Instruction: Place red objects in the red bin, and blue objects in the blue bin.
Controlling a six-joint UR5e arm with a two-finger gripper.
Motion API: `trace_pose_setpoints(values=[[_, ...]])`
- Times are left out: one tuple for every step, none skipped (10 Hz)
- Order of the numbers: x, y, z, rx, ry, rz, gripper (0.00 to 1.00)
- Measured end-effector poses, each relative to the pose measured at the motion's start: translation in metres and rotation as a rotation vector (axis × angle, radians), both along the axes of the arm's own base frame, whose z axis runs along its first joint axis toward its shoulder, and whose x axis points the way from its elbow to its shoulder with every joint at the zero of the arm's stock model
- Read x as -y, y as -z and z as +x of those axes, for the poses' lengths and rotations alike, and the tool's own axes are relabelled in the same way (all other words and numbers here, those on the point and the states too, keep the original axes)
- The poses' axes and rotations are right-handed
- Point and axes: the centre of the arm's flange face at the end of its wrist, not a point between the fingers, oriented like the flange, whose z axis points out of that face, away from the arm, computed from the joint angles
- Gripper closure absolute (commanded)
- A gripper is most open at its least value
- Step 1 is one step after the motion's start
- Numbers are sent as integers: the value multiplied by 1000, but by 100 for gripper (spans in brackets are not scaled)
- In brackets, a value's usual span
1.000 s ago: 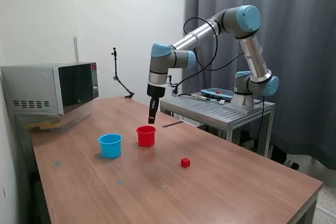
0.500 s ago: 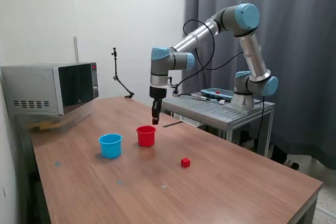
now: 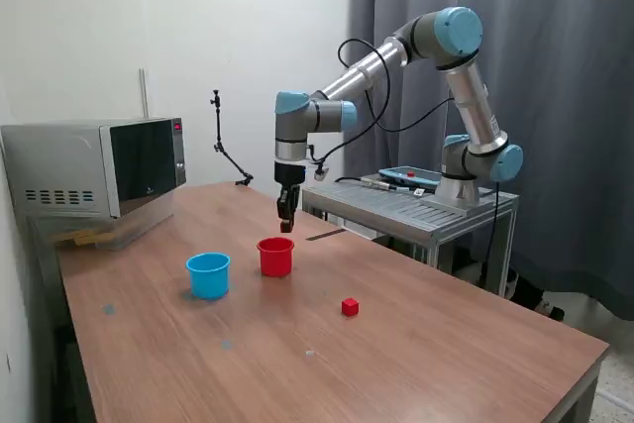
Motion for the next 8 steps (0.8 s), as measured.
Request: trace_pose_setpoints(values=[[-10,0,1,-1,9,-1,100],[-19,-1,1,-3,15,-1,100],[-25,-1,1,-4,16,-1,100],[-28,0,0,-3,15,-2,100],[-27,3,-1,-2,11,-3,100],[-23,5,-2,0,4,-4,100],[-18,6,-3,0,-4,-4,100],[-15,5,-5,-2,-9,-4,100]])
